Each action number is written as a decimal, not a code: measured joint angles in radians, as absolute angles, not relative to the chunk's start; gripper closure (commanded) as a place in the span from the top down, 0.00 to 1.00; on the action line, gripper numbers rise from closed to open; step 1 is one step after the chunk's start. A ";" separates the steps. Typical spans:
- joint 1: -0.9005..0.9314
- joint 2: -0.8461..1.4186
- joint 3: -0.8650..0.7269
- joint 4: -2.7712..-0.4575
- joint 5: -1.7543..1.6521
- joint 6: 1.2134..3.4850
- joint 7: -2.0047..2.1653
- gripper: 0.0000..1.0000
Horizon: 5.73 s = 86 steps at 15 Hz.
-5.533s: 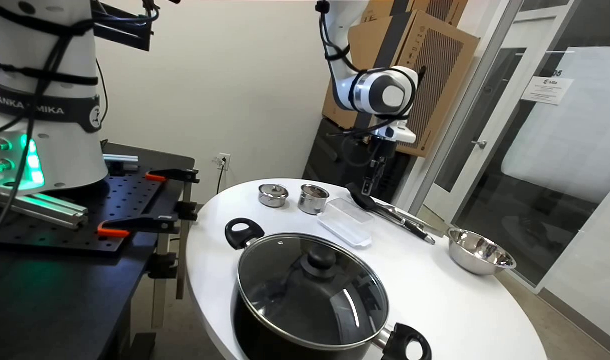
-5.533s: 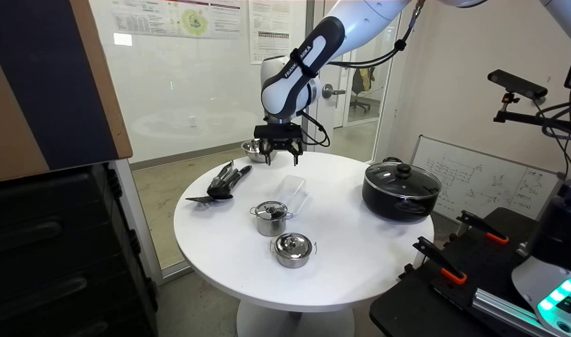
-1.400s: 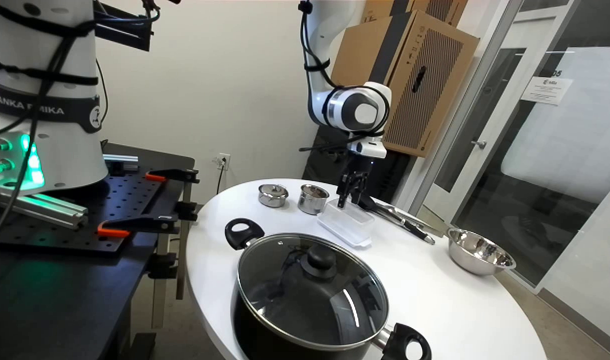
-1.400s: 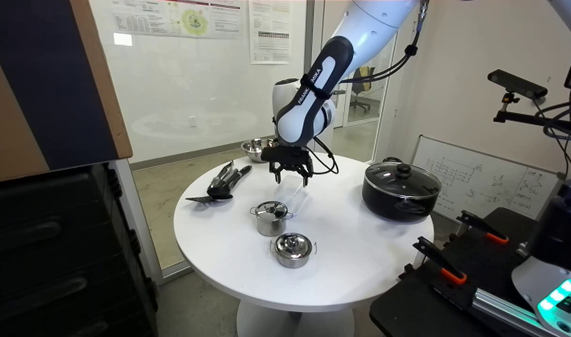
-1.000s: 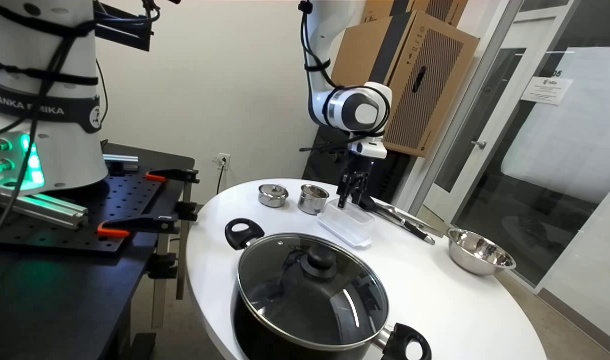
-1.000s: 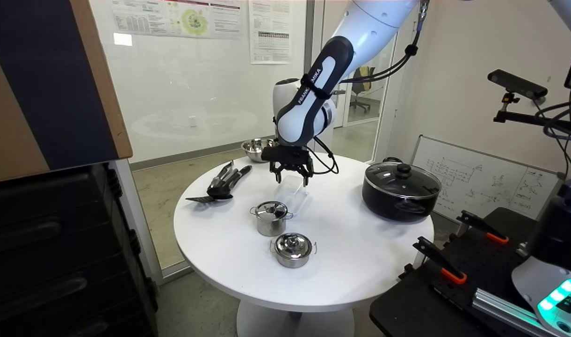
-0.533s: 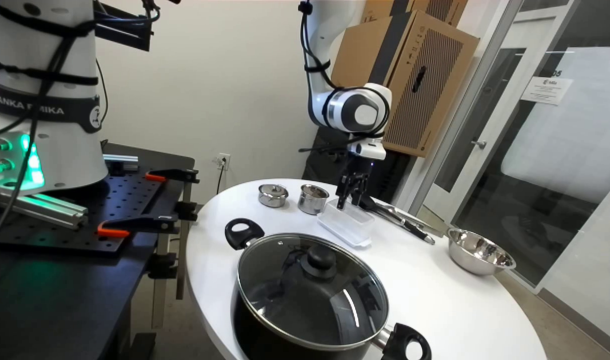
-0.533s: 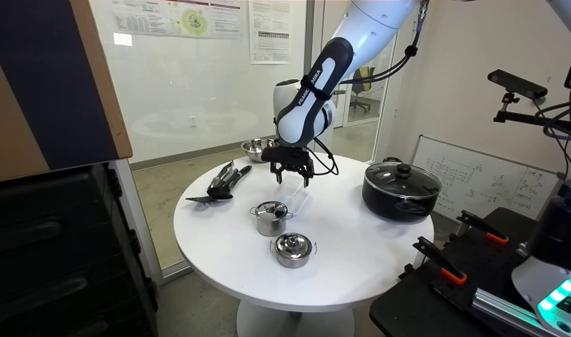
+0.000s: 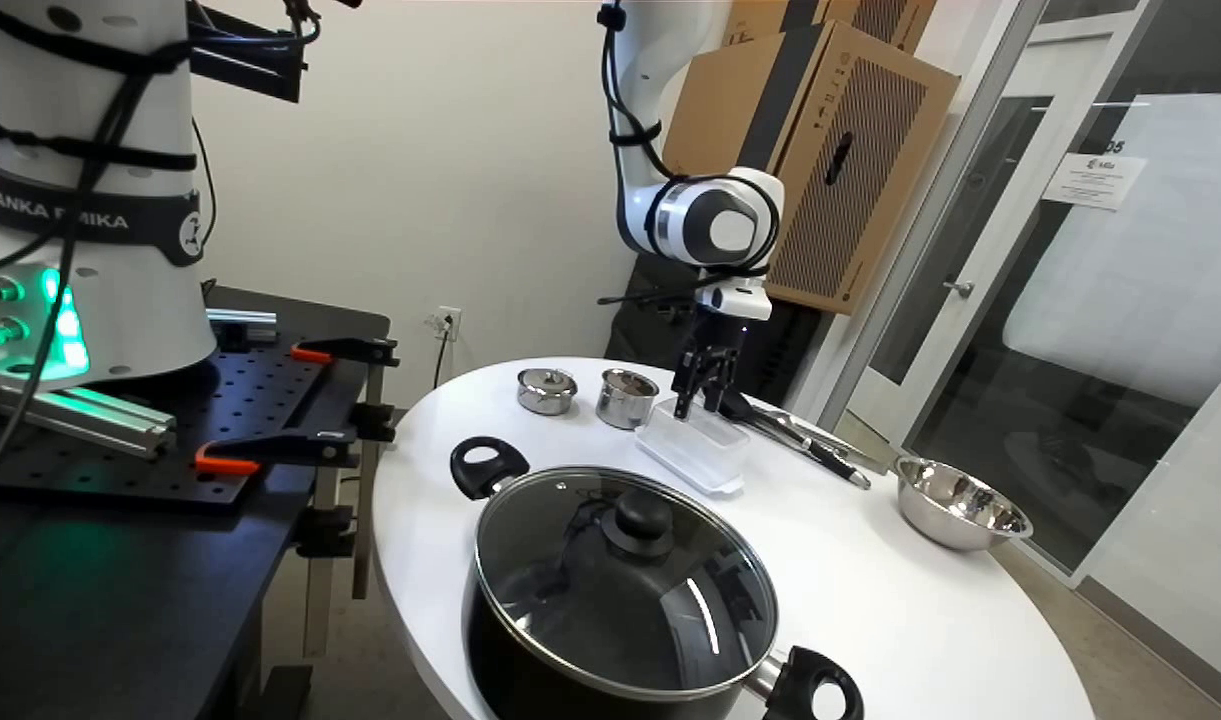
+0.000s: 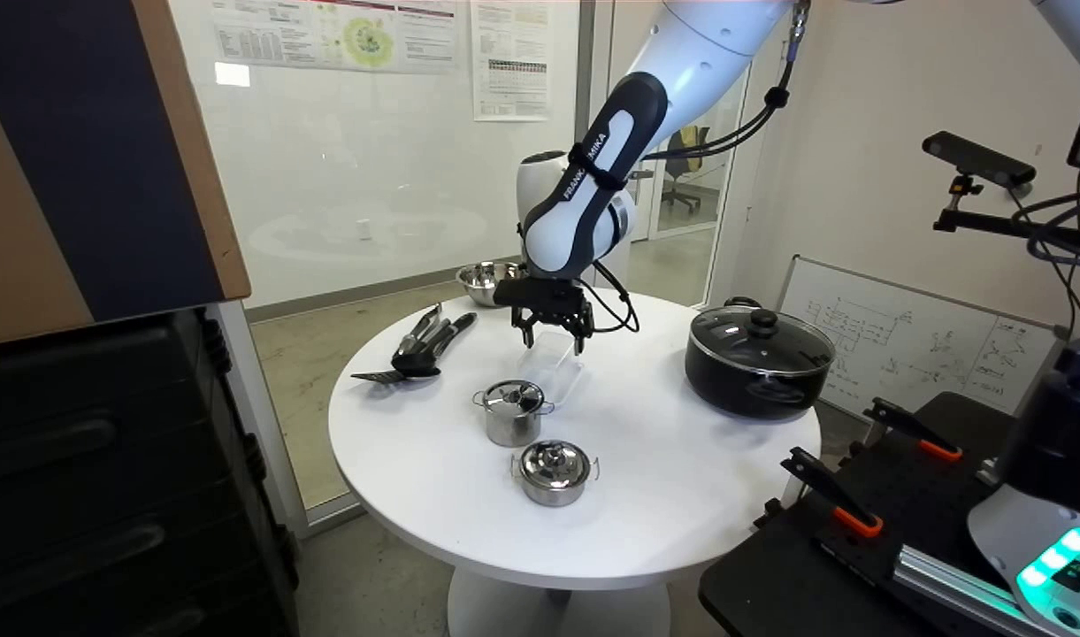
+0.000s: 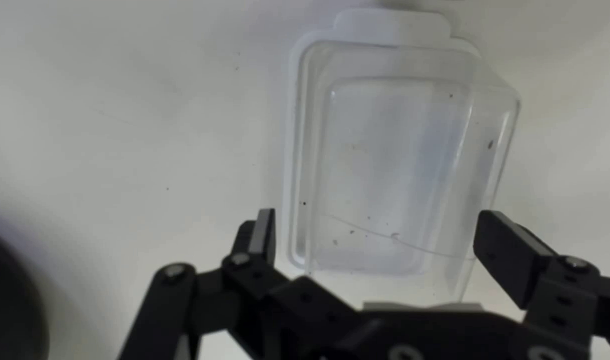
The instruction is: Put the clear box on the table
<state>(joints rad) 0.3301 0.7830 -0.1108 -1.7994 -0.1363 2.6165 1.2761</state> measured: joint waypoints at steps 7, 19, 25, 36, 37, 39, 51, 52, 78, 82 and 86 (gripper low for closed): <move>0.330 0.788 -0.113 -1.792 -0.136 2.616 1.279 1.00; 0.333 0.809 -0.114 -1.759 -0.136 2.614 1.282 1.00; 0.335 0.814 -0.114 -1.752 -0.136 2.614 1.282 1.00; 0.341 0.814 -0.113 -1.751 -0.136 2.614 1.282 1.00; 0.341 0.814 -0.113 -1.751 -0.136 2.613 1.282 1.00; 0.342 0.814 -0.113 -1.751 -0.136 2.611 1.282 1.00; 0.344 0.810 -0.108 -1.747 -0.136 2.587 1.277 1.00; 0.344 0.810 -0.107 -1.747 -0.136 2.587 1.277 1.00; 0.353 0.810 -0.106 -1.732 -0.142 2.535 1.273 1.00; 0.357 0.812 -0.107 -1.732 -0.143 2.535 1.273 1.00; 0.359 0.813 -0.108 -1.732 -0.144 2.535 1.273 1.00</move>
<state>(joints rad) 0.3586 0.8131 -0.1076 -1.7321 -0.1440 2.5346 1.2731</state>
